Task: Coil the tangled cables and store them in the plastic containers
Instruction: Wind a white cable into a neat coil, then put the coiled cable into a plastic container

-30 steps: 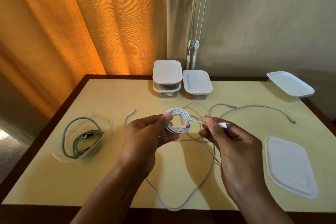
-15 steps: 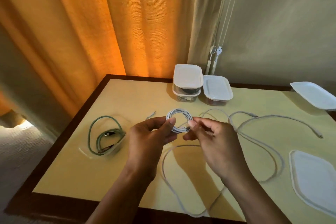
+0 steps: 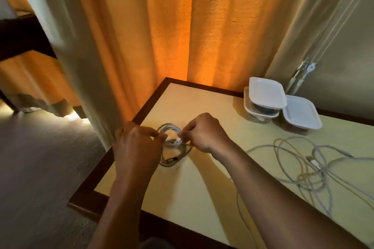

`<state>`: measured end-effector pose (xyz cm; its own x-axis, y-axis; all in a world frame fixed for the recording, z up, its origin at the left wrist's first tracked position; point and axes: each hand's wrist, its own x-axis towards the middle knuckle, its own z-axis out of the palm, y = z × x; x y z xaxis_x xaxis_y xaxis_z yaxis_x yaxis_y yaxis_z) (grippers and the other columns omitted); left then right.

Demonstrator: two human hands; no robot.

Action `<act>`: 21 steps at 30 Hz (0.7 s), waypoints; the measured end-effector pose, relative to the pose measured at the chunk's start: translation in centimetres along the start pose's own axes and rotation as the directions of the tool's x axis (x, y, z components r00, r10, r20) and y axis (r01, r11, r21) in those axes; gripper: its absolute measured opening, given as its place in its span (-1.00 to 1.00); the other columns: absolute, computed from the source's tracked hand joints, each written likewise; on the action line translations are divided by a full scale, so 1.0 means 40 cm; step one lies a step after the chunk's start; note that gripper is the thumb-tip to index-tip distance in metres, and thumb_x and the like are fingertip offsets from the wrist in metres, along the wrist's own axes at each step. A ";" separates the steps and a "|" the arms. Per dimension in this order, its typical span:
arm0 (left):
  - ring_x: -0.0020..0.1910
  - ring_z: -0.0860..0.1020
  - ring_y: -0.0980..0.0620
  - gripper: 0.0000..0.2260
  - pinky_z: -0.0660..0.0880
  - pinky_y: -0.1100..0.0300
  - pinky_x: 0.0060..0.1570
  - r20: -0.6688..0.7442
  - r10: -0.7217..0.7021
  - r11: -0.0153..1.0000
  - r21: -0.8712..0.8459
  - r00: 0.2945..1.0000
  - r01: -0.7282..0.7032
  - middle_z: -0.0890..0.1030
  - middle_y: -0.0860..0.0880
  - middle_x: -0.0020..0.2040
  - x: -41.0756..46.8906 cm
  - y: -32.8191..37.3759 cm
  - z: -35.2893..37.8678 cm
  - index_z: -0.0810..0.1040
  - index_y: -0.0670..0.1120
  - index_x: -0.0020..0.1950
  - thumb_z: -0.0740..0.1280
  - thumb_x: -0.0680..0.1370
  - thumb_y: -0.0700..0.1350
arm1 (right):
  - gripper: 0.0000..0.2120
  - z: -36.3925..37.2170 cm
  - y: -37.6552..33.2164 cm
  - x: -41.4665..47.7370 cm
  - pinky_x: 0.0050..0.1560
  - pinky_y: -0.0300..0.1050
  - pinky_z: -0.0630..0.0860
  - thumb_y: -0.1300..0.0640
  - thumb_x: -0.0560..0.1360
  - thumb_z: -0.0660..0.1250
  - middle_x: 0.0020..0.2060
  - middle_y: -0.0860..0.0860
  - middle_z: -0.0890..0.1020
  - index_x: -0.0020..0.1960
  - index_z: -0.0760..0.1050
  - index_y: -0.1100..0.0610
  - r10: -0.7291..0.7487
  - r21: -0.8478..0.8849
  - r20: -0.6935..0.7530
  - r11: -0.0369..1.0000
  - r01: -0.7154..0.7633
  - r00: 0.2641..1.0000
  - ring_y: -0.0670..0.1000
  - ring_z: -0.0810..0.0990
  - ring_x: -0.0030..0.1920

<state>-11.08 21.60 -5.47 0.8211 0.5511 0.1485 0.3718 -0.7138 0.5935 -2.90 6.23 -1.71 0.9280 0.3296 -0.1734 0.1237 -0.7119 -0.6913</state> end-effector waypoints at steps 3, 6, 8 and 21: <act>0.31 0.49 -0.18 -0.59 0.50 -0.19 0.28 0.002 -0.003 0.995 0.103 1.000 0.003 0.55 -0.13 0.29 0.015 -0.022 0.020 0.62 0.07 0.30 0.53 0.49 0.11 | -0.74 0.047 -0.009 0.052 -0.06 -0.02 0.66 -0.02 0.41 0.55 -0.12 0.12 0.72 -0.01 0.72 0.13 -0.022 -0.273 0.066 0.961 0.040 0.998 0.11 0.69 -0.11; 0.29 0.52 -0.17 -0.60 0.52 -0.21 0.27 0.074 -0.039 0.999 0.002 0.997 0.039 0.53 -0.13 0.33 0.021 -0.037 0.037 0.64 0.04 0.30 0.55 0.48 0.04 | -0.77 0.073 -0.009 0.047 0.01 -0.01 0.57 0.02 0.47 0.47 -0.04 0.12 0.67 0.07 0.67 0.10 -0.119 -0.483 0.077 0.864 0.141 0.990 0.16 0.63 -0.02; 0.26 0.54 -0.13 -0.59 0.53 -0.15 0.27 0.096 -0.055 0.994 -0.086 0.994 0.063 0.52 -0.10 0.32 0.018 -0.041 0.040 0.62 0.02 0.34 0.54 0.51 -0.01 | -0.69 0.078 -0.001 0.031 0.06 0.01 0.51 0.02 0.53 0.42 0.09 0.13 0.59 0.22 0.60 0.13 -0.237 -0.566 0.067 0.791 0.232 0.969 0.17 0.55 0.12; 0.05 0.63 0.03 -0.78 0.61 -0.01 0.06 -0.004 0.055 0.966 -0.254 0.999 -0.054 0.66 0.00 0.16 -0.001 -0.020 0.056 0.72 -0.01 0.17 0.50 0.54 -0.17 | -0.88 0.009 0.074 -0.062 -0.04 -0.06 0.55 0.13 0.51 0.43 -0.13 -0.02 0.74 -0.04 0.76 0.03 -0.405 -0.203 0.012 0.894 0.399 0.914 -0.07 0.63 -0.14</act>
<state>-10.44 21.19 -7.71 0.8385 0.5130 0.1837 0.2051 -0.6095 0.7658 -4.95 3.52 -3.59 0.7939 0.5974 0.1130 0.5522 -0.6308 -0.5451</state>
